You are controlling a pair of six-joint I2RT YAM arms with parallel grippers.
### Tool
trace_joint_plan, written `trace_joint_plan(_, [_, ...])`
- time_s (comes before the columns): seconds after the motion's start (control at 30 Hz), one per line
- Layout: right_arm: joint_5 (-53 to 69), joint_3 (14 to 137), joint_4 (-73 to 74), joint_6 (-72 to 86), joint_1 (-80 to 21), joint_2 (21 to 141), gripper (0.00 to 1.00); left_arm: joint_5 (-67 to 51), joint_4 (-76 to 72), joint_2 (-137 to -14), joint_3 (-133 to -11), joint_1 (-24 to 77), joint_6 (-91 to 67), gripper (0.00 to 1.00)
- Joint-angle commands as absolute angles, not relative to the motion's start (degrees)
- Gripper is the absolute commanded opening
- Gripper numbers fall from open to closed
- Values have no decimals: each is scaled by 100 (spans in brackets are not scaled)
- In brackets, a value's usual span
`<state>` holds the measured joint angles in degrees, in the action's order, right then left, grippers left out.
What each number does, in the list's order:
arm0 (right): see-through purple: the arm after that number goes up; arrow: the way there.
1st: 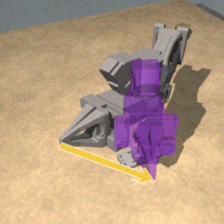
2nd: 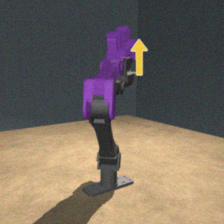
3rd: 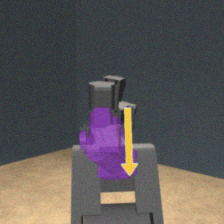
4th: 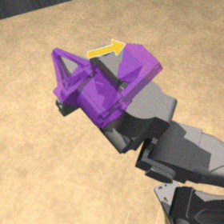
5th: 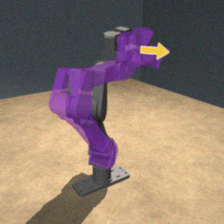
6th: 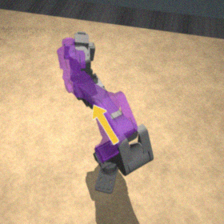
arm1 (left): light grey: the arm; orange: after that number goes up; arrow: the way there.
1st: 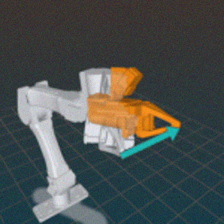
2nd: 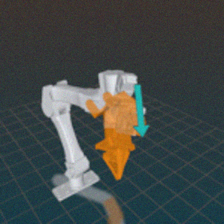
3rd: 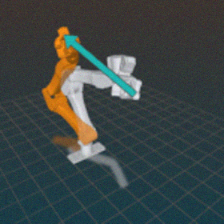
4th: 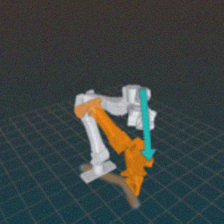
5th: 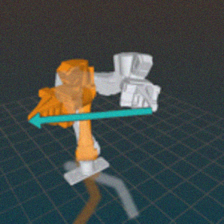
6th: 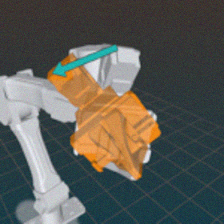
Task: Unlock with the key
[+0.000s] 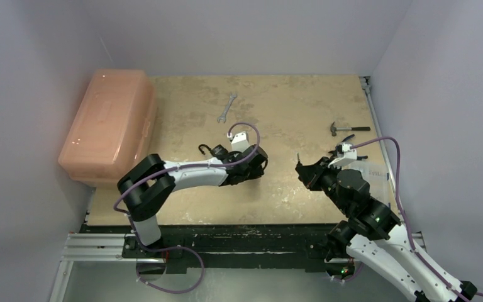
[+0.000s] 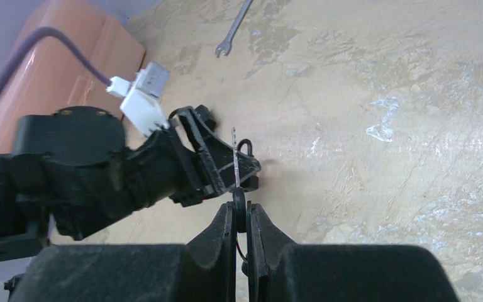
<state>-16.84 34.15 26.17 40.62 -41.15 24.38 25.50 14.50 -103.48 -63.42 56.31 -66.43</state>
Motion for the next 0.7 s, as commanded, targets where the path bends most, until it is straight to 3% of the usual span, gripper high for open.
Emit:
trace_joint_plan(0.0, [-1625,3485,2502,3950,-4122,2489,0,2686,594,-9523,-6056,5630,-6887,0])
trace_joint_plan(0.2, [-1577,3622,2496,3886,-4116,2628,0,2500,440,-9027,-5800,5574,-7035,0])
trace_joint_plan(0.67, [-828,3670,2178,4090,-4122,3176,0,290,858,-8851,-5826,4742,-7623,0])
